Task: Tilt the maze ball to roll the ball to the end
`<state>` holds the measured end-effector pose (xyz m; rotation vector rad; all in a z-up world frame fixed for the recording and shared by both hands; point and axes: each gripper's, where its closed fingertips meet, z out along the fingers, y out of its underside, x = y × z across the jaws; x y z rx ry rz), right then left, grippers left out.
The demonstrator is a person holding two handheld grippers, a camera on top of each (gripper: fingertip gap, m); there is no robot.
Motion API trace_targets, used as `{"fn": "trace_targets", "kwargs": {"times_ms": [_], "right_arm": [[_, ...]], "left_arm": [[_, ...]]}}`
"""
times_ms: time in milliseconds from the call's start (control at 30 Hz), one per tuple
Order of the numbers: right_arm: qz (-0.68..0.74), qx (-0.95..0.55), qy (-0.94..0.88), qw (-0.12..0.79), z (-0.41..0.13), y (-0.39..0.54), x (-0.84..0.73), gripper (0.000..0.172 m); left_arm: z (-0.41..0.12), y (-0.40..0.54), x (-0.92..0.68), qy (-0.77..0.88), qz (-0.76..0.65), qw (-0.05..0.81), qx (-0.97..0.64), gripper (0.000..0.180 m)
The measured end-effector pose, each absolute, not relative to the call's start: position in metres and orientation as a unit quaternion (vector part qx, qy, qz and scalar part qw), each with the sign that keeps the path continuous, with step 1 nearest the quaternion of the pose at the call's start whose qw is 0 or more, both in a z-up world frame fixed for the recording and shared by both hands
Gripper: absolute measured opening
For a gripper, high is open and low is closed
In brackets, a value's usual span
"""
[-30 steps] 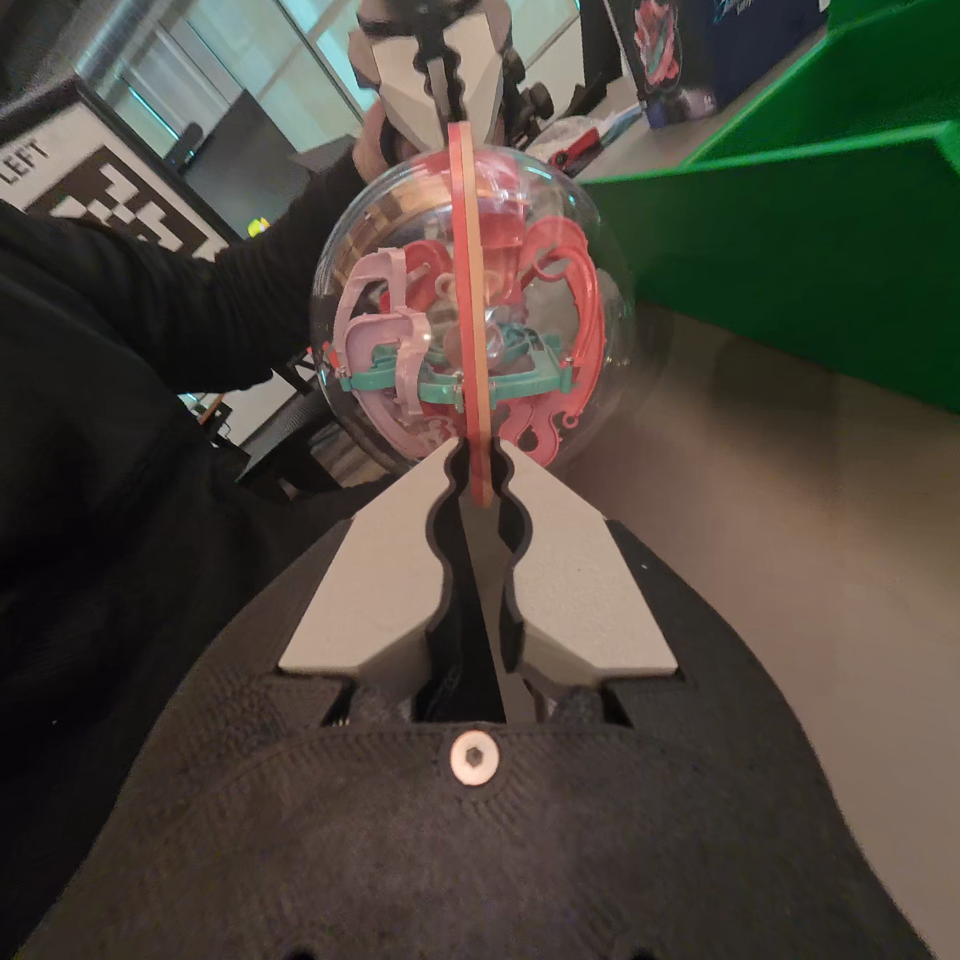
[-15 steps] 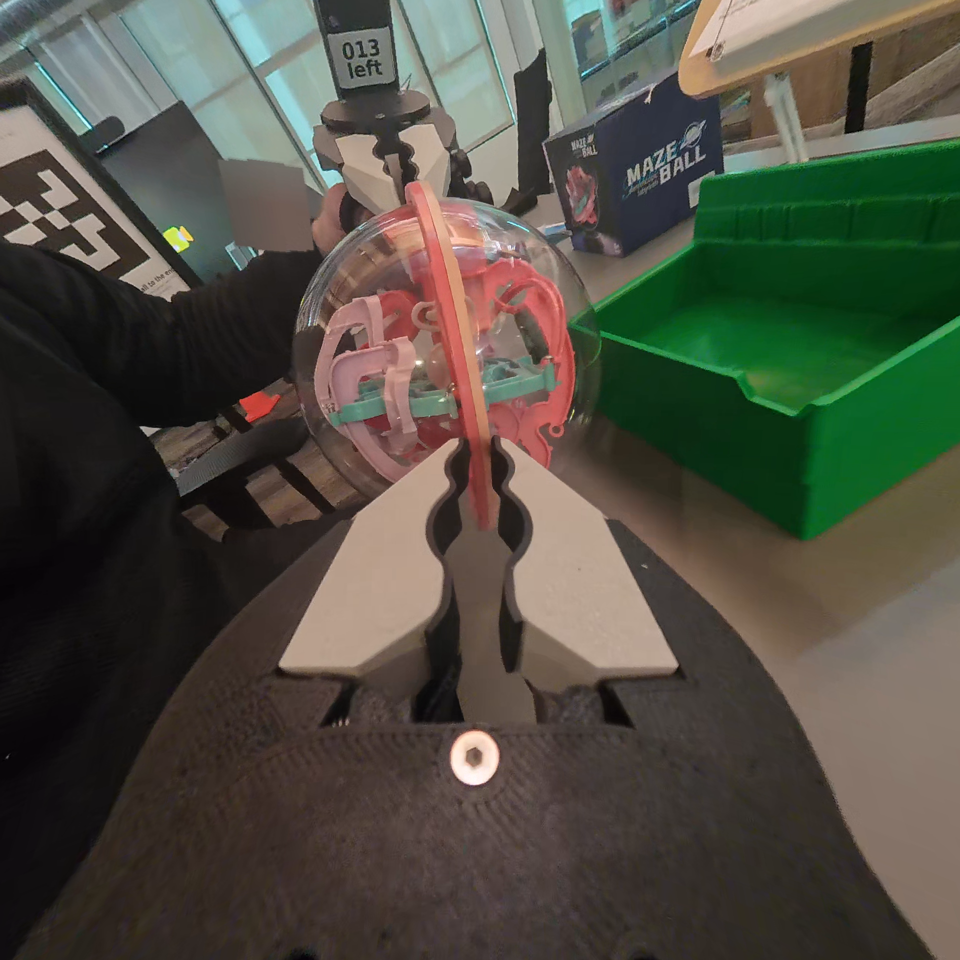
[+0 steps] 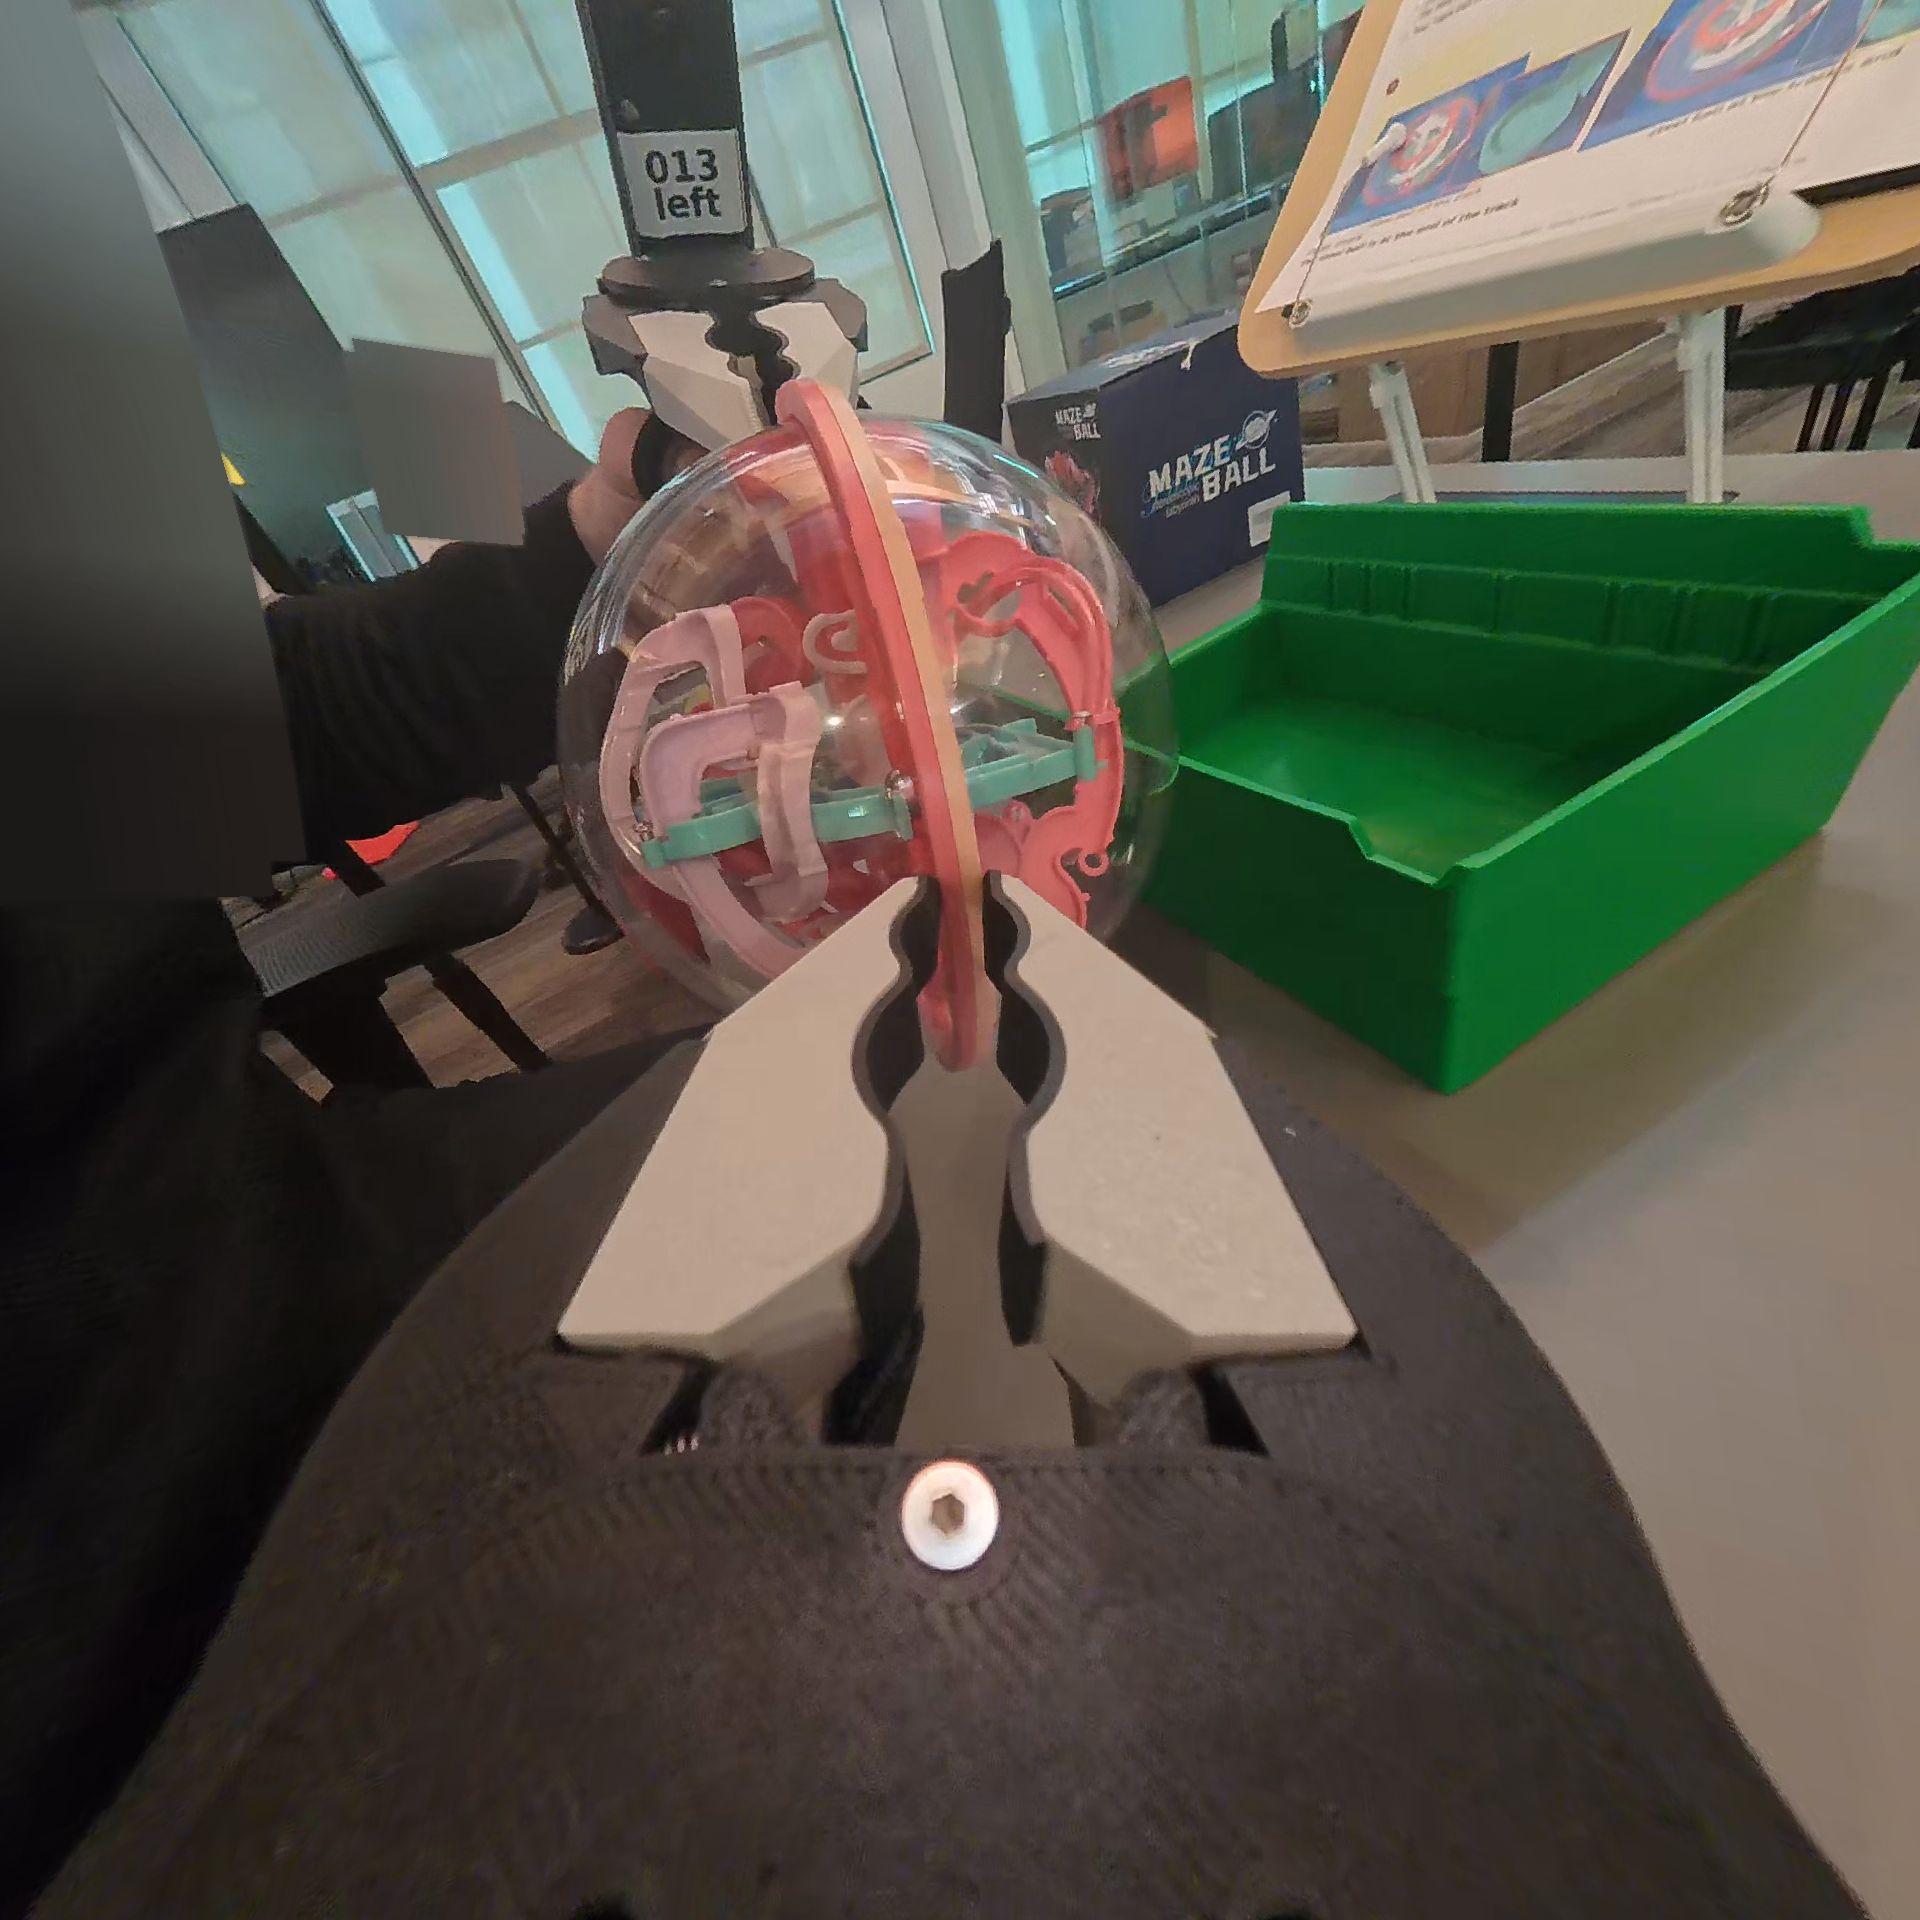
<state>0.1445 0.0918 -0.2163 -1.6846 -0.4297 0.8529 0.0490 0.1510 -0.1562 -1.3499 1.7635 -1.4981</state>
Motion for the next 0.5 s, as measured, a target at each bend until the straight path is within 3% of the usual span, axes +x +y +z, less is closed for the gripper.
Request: {"fn": "trace_targets", "kwargs": {"times_ms": [500], "right_arm": [[0.322,-0.699,-0.183,0.612,-0.203,0.095,0.156,0.007]], "left_arm": [[-0.132,0.138,0.058,0.653,-0.542,0.270,-0.454,0.006]]}}
